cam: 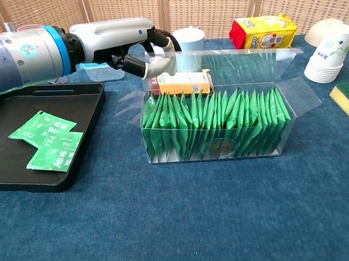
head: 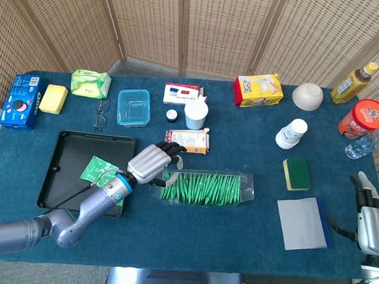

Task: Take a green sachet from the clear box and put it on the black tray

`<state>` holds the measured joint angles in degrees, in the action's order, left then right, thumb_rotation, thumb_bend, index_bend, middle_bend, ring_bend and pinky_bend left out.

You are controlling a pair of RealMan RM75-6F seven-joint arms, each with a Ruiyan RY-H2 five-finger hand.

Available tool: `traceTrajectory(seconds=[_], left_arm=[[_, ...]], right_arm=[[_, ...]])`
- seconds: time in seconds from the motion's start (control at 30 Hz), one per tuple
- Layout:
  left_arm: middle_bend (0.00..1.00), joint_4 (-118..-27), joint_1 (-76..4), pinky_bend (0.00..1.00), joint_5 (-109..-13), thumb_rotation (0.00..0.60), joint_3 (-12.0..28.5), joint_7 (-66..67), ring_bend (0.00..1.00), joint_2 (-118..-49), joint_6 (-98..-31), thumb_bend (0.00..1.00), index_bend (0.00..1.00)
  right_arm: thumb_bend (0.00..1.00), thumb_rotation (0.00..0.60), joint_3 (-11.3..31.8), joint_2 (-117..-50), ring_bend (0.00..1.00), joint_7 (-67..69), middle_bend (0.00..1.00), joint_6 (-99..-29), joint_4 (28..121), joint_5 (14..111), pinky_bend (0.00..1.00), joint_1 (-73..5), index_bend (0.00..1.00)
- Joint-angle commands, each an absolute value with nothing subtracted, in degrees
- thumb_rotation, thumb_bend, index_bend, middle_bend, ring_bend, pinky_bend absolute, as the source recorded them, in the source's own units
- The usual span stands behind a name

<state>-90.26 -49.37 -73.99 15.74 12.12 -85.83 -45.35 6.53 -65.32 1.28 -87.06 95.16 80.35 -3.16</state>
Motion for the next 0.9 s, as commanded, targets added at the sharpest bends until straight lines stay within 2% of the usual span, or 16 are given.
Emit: traceTrajectory(seconds=[0.03,0.47,0.9], left_arm=[[0.16,-88.9,-49.9,0.18,-71.8,0.279,16.3,11.2,0.13,-86.8,-45.4,0.54,0.44],[0.22,-82.5,-52.4,0.18,-67.3,0.282,18.4,10.3,0.15,-92.0,-48.4,0.52,0.55],[0.26,-79.9,-54.6,0.18,-61.9,0.287,18.4,11.1,0.15,-94.0,-46.7,0.5,0.65]], right_arm=[[0.21,0.6,6.5,-65.3,0.07,1.2,0.02,-86.9,95.1,80.2,0.2,-3.1,0.0],[0.21,0.6,6.7,-65.2,0.07,0.3,0.02,-86.5,95.7,79.9,0.2,-3.1,0.0],[0.21,0.6,6.9,-65.1,0.07,-0.1,0.02,-86.6,96.1,79.9,0.2,-3.0,0.0]])
